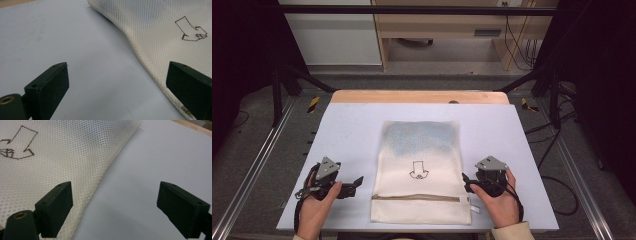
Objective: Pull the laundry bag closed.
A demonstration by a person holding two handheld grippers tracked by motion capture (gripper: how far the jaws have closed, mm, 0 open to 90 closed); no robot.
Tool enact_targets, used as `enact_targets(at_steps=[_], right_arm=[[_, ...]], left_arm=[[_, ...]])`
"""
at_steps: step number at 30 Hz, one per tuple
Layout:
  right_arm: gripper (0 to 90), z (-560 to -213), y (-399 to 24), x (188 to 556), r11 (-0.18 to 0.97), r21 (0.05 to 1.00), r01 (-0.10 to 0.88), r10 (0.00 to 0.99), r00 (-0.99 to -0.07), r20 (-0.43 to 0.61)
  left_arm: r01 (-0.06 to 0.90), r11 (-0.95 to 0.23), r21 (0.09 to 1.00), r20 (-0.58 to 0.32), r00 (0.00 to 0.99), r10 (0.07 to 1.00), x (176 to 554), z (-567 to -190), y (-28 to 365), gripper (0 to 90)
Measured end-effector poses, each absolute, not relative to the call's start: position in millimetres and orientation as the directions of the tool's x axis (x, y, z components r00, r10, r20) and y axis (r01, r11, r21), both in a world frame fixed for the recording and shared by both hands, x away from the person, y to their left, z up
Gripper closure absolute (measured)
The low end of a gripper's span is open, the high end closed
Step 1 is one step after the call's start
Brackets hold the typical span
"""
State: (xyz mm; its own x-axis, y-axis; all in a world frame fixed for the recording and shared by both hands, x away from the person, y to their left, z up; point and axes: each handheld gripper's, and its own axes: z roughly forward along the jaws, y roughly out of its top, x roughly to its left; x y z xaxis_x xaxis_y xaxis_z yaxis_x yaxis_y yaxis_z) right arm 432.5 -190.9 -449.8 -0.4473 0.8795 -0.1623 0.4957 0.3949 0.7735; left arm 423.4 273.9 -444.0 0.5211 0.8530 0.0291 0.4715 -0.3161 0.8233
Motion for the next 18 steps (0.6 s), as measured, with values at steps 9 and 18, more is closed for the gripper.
enact_targets(at_steps=[9, 18], right_arm=[[18.8, -448.8, -185.4, 430.0, 0.427, 0.775, 0.467, 0.852, -0.494, -0.172], [20.7, -442.6, -173.8, 421.6, 0.441, 0.777, 0.449, 0.819, -0.555, -0.144]], left_arm=[[0.466, -0.291, 0.835, 0.026, 0.496, 0.868, 424.8, -444.1, 278.6, 5.1], [0.471, -0.313, 0.824, 0.037, 0.508, 0.860, 418.0, -440.1, 281.5, 5.5]])
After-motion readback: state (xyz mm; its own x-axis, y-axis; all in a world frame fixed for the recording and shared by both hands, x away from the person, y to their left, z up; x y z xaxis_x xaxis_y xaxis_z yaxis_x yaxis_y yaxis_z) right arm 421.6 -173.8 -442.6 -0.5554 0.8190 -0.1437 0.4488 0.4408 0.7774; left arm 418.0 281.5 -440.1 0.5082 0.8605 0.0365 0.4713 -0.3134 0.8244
